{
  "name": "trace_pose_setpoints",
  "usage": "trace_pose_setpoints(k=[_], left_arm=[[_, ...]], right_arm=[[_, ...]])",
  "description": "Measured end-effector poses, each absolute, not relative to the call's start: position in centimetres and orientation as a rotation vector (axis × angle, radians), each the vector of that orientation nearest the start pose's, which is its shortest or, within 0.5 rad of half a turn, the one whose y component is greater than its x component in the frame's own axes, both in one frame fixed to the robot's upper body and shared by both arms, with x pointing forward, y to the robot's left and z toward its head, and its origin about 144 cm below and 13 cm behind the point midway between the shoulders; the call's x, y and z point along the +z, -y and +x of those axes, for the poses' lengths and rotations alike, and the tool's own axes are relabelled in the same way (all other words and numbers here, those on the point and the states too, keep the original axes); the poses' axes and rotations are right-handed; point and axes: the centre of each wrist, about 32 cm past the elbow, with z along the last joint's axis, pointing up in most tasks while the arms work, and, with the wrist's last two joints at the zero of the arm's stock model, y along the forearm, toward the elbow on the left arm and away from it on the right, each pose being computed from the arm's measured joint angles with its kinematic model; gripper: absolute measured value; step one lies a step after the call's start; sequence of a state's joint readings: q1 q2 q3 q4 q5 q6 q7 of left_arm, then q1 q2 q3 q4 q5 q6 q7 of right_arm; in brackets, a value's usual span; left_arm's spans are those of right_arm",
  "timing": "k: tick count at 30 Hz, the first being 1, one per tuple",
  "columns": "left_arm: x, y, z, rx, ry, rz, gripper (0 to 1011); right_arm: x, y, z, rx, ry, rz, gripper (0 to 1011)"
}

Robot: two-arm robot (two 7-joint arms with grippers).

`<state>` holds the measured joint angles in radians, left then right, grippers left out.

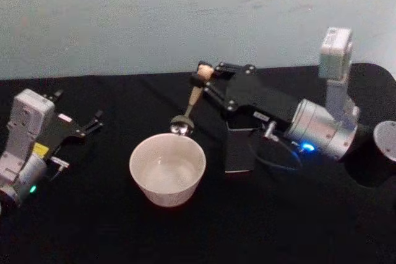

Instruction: Pick up the stirring spoon with one hand, stir inside the cup, then place it back in its original position.

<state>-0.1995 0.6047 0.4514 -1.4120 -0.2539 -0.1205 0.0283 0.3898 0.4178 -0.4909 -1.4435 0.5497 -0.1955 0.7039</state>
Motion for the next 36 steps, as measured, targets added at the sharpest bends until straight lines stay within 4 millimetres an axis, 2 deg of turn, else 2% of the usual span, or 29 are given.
trace_pose_setpoints(k=[21, 36], left_arm=[[114.0, -31.0, 48.9, 1.248, 0.285, 0.304, 1001], [114.0, -31.0, 48.9, 1.248, 0.285, 0.305, 1001]], right_arm=[[116.3, 19.9, 54.5, -0.379, 0.207, 0.036, 214], [114.9, 18.8, 55.4, -0.397, 0.247, 0.015, 214]])
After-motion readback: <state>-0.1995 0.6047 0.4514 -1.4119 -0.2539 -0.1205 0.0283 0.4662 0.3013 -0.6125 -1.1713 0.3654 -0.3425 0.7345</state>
